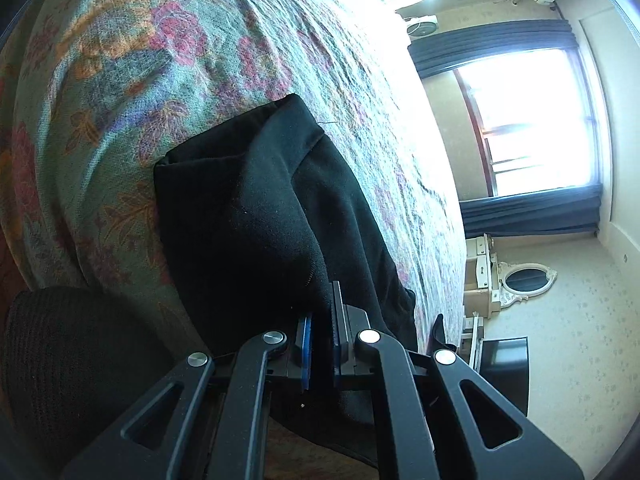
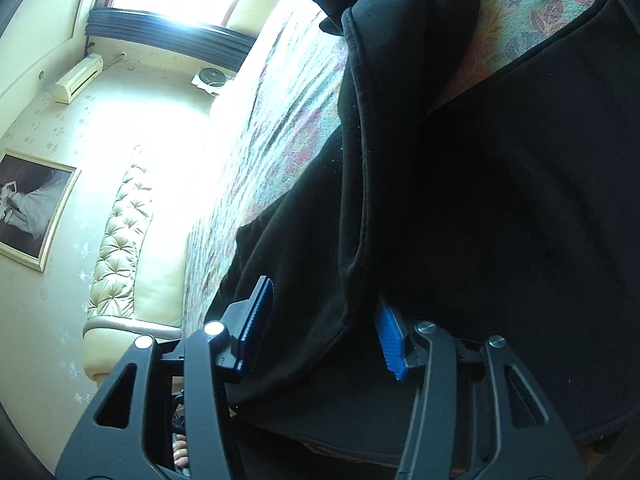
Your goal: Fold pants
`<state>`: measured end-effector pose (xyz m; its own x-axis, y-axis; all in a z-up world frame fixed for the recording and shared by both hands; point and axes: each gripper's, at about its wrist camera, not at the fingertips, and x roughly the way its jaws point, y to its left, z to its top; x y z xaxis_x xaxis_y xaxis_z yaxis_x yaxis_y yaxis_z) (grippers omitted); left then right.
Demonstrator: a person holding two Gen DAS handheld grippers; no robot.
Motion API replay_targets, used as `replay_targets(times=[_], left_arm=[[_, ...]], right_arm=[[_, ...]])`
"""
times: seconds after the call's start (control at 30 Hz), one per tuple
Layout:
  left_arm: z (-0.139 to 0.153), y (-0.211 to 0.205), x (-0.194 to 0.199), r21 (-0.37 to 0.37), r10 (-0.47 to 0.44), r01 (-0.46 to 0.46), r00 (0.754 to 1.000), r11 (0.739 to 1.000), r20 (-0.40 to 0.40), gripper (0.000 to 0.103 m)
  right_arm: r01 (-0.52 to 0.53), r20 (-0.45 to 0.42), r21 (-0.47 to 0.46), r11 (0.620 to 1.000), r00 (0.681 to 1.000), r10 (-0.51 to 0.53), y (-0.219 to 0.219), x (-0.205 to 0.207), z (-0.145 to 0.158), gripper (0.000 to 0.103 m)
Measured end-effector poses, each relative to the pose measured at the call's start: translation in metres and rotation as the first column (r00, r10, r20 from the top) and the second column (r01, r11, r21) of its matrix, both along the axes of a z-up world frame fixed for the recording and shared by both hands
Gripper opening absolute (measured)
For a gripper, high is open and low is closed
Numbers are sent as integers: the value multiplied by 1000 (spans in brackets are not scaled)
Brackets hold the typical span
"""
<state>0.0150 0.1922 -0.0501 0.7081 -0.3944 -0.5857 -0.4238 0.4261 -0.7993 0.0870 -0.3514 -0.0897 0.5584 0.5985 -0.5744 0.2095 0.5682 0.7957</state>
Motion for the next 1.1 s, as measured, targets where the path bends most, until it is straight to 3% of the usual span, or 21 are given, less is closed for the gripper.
replay_targets(times=[0.07, 0.2, 0.37, 0.5, 0.63, 0.73, 0.9, 1.0, 1.03, 1.1], left_arm=[[-2, 1, 0, -3, -3, 3, 1000, 1000, -6, 7], [-4, 5, 0, -40, 1, -1, 1000, 999, -13, 7], [15, 8, 6, -3, -9, 10, 999, 1000, 53, 7], [23, 20, 1, 32, -13, 10, 995, 999, 97, 7], [-11, 27, -4, 21, -59, 59, 998, 998, -18, 7], [-33, 30, -10, -17, -70, 69, 995, 998, -71, 9], [-21, 27, -9, 38, -84, 87, 994, 995, -69, 11], [-14, 27, -11, 47, -86, 89, 994, 995, -63, 13], [-11, 30, -13, 44, -72, 75, 995, 996, -67, 15], [-8, 42, -25, 40, -22, 25, 997, 999, -79, 31]], right_arm=[[20, -2, 16, 1000, 1000, -20, -4, 2, -6, 7], [32, 70, 47, 998, 997, -36, -3, -9, 7, 7], [3, 163, 54, 999, 986, -12, 12, -44, 37, 7], [-13, 90, 53, 999, 996, 8, 22, -62, 6, 7], [19, 1, 106, 994, 1000, -20, 16, -76, -32, 6], [2, 27, 74, 997, 1000, -4, 19, -74, -26, 6], [-13, 32, 41, 999, 999, 11, 24, -73, -20, 7], [-16, 11, 32, 999, 1000, 16, 20, -79, -18, 13], [-20, 12, 14, 1000, 1000, 19, 17, -82, -14, 21], [-31, 20, -64, 997, 999, 33, 12, -85, -1, 32]])
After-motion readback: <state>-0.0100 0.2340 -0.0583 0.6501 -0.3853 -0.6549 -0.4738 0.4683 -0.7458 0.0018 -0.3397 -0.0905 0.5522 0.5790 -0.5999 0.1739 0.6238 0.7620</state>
